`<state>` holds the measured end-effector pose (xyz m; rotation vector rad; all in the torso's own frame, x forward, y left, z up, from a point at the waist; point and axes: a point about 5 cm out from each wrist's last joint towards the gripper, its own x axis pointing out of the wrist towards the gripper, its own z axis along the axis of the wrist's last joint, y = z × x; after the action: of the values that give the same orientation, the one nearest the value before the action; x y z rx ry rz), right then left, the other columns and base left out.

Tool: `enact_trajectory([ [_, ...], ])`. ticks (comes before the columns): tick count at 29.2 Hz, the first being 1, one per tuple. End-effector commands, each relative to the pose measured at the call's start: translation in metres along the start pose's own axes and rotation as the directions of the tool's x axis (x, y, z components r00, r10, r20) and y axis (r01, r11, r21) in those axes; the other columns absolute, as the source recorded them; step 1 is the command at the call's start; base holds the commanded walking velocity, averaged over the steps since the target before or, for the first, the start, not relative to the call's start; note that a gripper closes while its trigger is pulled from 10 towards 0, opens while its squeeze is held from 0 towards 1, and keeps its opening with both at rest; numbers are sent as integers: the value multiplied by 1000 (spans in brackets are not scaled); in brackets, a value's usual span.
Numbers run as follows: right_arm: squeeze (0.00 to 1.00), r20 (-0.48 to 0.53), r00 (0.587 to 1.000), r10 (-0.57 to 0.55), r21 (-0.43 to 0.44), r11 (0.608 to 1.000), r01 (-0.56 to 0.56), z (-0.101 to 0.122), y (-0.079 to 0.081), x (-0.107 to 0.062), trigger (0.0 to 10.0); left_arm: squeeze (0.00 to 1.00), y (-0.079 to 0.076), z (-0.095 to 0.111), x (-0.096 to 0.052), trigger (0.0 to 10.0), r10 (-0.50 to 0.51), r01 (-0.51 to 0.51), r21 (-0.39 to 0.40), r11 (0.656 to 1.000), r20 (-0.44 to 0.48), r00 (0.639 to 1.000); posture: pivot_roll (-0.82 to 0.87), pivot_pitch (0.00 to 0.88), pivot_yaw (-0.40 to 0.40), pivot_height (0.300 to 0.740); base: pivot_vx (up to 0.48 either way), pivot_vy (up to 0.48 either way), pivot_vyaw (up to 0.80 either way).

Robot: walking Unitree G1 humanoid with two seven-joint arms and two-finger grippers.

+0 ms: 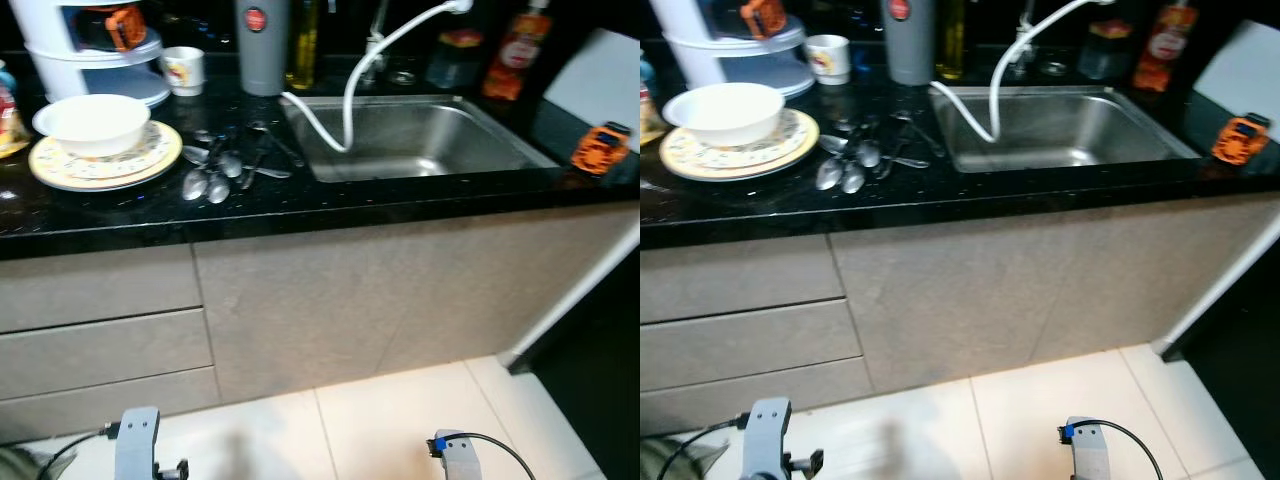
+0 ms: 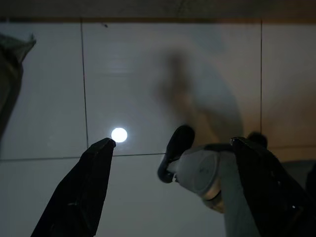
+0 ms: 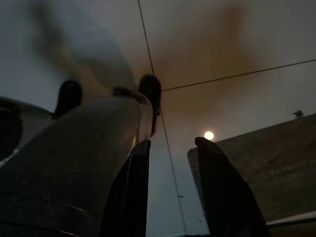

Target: Kitchen organization

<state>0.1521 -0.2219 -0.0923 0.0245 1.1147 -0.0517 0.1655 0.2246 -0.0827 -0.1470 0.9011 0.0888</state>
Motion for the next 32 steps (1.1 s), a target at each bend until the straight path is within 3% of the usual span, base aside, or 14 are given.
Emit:
enact_trajectory([
  [1,0,-11,1000,-25,18,1000,25,-4,-2,0,10000,0,-4,1,1,10000,-3,4,-39,999,11,1000,110,55,-52,740,0,0,712],
  [3,0,-22,998,-63,-15,998,63,-5,-4,-1,10000,0,-7,5,3,10000,-20,21,-58,998,26,999,111,48,-49,740,0,0,688],
  [13,0,-1,995,-97,-17,995,97,1,-6,0,10000,0,-11,25,8,10000,20,-16,-53,998,67,998,96,39,-53,740,0,0,688],
  [27,0,16,987,-159,69,985,158,1,-15,-2,10000,0,-9,33,9,10000,-14,17,-35,999,66,998,51,31,-19,740,0,0,688],
  [32,0,17,987,-158,79,985,156,1,-15,-2,10000,0,-8,29,8,10000,7,-4,-72,997,50,999,41,27,-21,740,0,0,270],
])
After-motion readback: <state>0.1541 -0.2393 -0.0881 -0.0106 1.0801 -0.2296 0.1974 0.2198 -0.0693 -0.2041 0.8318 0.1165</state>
